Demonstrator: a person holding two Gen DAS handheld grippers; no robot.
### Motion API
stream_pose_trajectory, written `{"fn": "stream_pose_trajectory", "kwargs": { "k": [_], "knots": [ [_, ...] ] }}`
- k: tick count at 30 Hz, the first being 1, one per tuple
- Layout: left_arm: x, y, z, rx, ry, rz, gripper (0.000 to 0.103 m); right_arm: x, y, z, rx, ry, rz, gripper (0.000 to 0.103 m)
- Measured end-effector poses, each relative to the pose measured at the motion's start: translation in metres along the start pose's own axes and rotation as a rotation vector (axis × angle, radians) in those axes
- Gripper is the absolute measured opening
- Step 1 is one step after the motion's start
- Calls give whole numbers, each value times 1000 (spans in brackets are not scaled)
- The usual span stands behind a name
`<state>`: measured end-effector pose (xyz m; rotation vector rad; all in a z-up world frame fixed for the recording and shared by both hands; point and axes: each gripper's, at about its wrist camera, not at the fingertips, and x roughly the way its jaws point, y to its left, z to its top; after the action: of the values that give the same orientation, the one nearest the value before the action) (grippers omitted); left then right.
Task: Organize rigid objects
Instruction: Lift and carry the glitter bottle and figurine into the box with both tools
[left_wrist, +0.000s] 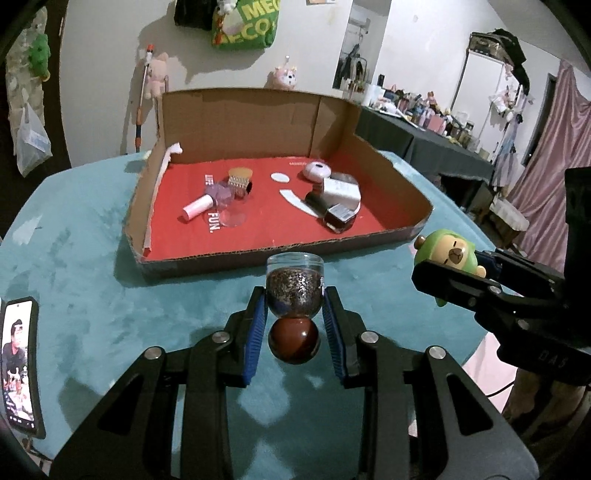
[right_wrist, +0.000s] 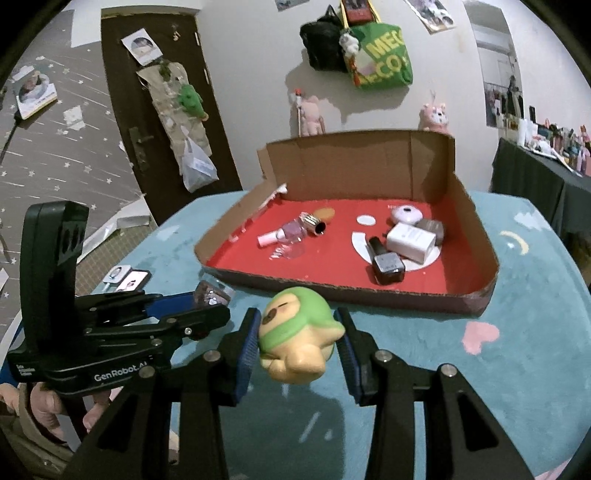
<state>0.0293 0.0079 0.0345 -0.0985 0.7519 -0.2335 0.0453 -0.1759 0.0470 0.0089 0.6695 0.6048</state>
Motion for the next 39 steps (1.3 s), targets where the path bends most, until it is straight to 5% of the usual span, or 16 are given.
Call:
{"fn": "stream_pose_trajectory", "kwargs": {
  "k": [25,39],
  "knots": [
    [6,5,14,-15,5,-4,29,13,-6,17,-9,17,-3,43],
    [54,26,46,-35,69,-15,29,59,-28,40,7,77,-7,44]
  ]
}}
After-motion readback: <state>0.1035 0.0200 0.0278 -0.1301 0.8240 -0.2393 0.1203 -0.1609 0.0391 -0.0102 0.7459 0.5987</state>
